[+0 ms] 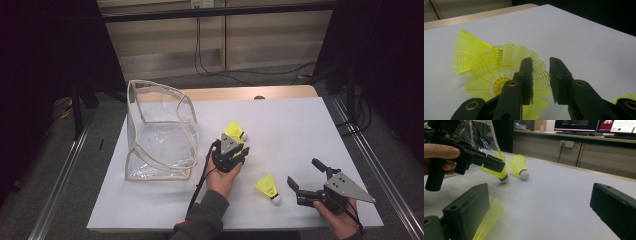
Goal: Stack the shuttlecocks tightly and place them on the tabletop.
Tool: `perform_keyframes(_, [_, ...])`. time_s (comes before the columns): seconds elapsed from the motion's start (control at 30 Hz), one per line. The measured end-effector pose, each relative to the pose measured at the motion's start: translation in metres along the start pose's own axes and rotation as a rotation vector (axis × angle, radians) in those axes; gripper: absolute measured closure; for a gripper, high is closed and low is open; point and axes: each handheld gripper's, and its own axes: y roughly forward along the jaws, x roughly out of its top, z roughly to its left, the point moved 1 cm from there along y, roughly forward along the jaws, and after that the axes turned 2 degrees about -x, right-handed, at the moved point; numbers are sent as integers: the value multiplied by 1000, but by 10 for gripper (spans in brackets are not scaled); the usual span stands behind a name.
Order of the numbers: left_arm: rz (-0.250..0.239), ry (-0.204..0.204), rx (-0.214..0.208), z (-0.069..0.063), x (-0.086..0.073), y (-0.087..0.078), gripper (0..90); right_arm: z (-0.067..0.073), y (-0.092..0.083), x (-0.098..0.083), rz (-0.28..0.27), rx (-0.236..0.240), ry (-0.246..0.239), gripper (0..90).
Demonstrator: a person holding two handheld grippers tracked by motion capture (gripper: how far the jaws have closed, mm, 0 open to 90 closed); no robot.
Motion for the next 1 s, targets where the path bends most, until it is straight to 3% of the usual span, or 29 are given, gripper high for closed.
perform_keyframes(0.33, [23,2,-58,-6,-1,0,695,0,0,0,-1,-2,-1,19])
perform_keyframes(0.57, [58,18,-84,-5,-4,0,860,0,0,0,-2,-3,-3,19])
perform_keyframes(0.7, [80,16,-105,-7,-7,2,900,0,0,0,-2,-6,-4,19])
perform_keyframes(1.0, [94,15,-127,-10,-8,3,900,0,0,0,-3,-5,-5,20])
